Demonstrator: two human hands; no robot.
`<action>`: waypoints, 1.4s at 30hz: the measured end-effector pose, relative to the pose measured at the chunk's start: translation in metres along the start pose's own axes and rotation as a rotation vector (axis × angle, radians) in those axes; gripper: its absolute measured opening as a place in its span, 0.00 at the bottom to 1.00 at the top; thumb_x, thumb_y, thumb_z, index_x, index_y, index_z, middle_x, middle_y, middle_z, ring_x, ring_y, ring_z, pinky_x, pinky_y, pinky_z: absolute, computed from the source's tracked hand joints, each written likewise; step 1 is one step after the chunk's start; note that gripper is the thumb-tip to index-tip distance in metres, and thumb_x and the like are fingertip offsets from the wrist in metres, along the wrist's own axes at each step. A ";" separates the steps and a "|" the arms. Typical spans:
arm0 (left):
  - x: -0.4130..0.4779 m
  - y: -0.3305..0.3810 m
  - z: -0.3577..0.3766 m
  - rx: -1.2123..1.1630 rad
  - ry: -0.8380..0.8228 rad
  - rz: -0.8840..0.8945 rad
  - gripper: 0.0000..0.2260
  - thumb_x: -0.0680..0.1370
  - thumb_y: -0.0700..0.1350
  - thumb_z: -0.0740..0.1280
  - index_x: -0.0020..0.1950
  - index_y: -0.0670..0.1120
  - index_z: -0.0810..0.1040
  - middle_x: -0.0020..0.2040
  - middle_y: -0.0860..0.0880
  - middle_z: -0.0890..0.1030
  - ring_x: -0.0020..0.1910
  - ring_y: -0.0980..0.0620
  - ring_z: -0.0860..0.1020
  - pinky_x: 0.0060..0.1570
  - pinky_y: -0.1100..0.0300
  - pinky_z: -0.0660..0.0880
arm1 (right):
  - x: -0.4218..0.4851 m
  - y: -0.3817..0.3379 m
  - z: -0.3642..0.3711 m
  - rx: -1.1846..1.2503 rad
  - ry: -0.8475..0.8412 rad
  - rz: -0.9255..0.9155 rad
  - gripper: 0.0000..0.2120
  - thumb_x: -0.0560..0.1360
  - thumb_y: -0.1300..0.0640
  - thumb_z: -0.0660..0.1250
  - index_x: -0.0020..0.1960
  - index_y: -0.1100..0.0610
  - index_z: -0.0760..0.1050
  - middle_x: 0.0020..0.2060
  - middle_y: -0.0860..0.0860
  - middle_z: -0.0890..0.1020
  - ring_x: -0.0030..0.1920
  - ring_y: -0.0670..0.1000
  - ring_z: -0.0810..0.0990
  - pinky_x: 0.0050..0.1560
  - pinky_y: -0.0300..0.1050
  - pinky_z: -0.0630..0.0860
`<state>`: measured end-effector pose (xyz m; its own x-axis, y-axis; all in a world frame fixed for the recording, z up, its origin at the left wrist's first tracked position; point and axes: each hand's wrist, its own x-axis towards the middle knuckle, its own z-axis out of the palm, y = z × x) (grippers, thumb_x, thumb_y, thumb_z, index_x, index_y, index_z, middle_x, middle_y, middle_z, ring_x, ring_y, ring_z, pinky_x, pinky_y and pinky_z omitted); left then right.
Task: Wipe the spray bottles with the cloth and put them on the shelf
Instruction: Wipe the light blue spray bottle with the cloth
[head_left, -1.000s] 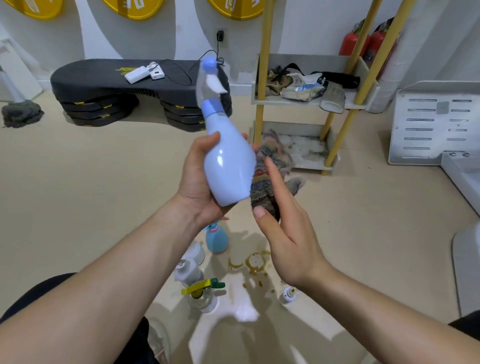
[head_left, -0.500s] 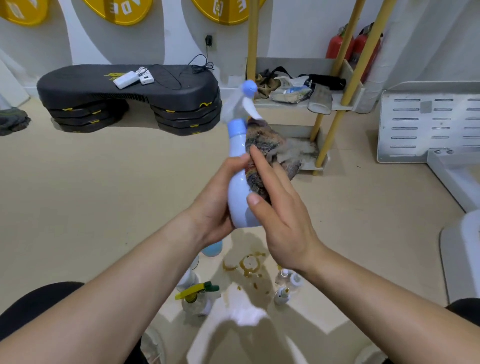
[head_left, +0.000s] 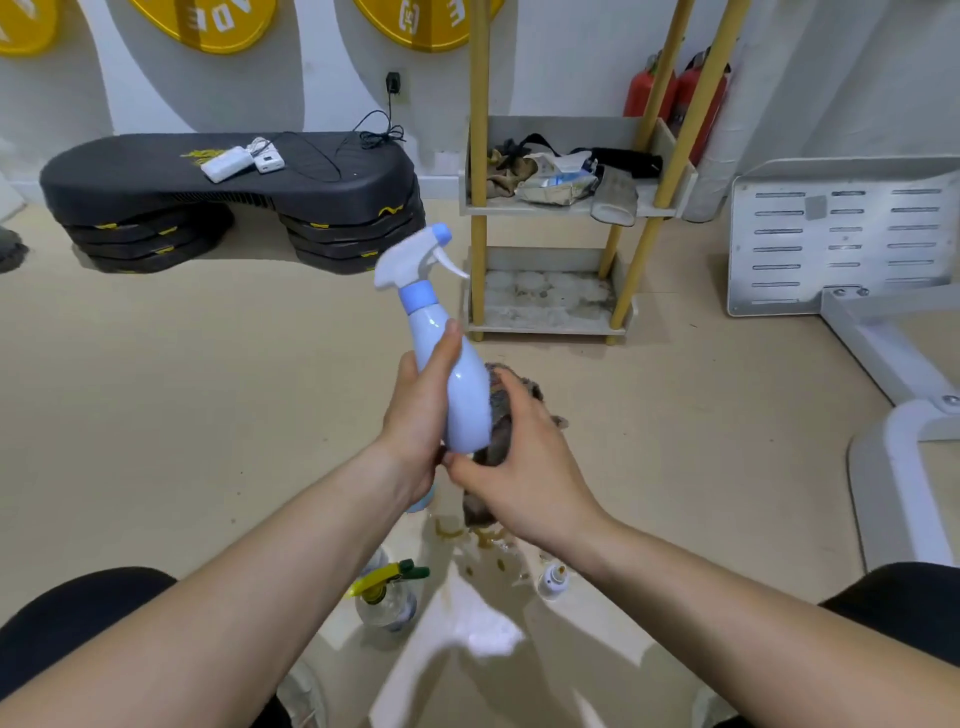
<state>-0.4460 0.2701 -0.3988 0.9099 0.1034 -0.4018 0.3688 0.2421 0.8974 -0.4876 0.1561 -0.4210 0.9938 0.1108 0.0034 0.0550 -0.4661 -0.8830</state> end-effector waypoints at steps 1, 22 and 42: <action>-0.004 -0.004 0.003 0.063 -0.031 -0.006 0.24 0.73 0.69 0.68 0.58 0.53 0.73 0.55 0.47 0.84 0.49 0.48 0.86 0.53 0.45 0.82 | 0.003 0.000 -0.004 0.029 0.043 0.045 0.32 0.64 0.49 0.75 0.65 0.41 0.67 0.54 0.44 0.80 0.51 0.45 0.81 0.49 0.48 0.81; 0.007 0.058 -0.121 0.576 0.354 0.499 0.04 0.72 0.50 0.74 0.42 0.55 0.80 0.43 0.52 0.85 0.46 0.48 0.83 0.47 0.51 0.81 | 0.028 0.015 0.033 -0.150 -0.115 0.186 0.20 0.67 0.50 0.80 0.56 0.53 0.79 0.50 0.49 0.83 0.51 0.52 0.80 0.50 0.45 0.75; 0.172 -0.090 -0.200 0.877 0.362 0.185 0.06 0.75 0.38 0.66 0.51 0.43 0.78 0.49 0.45 0.81 0.47 0.44 0.80 0.46 0.51 0.77 | 0.085 0.106 0.109 -0.113 -0.043 0.421 0.09 0.75 0.61 0.66 0.53 0.54 0.79 0.46 0.51 0.83 0.50 0.57 0.80 0.49 0.45 0.75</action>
<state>-0.3609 0.4592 -0.5852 0.9083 0.3940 -0.1403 0.3697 -0.5994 0.7100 -0.4080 0.2115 -0.5658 0.9270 -0.0740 -0.3677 -0.3416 -0.5716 -0.7460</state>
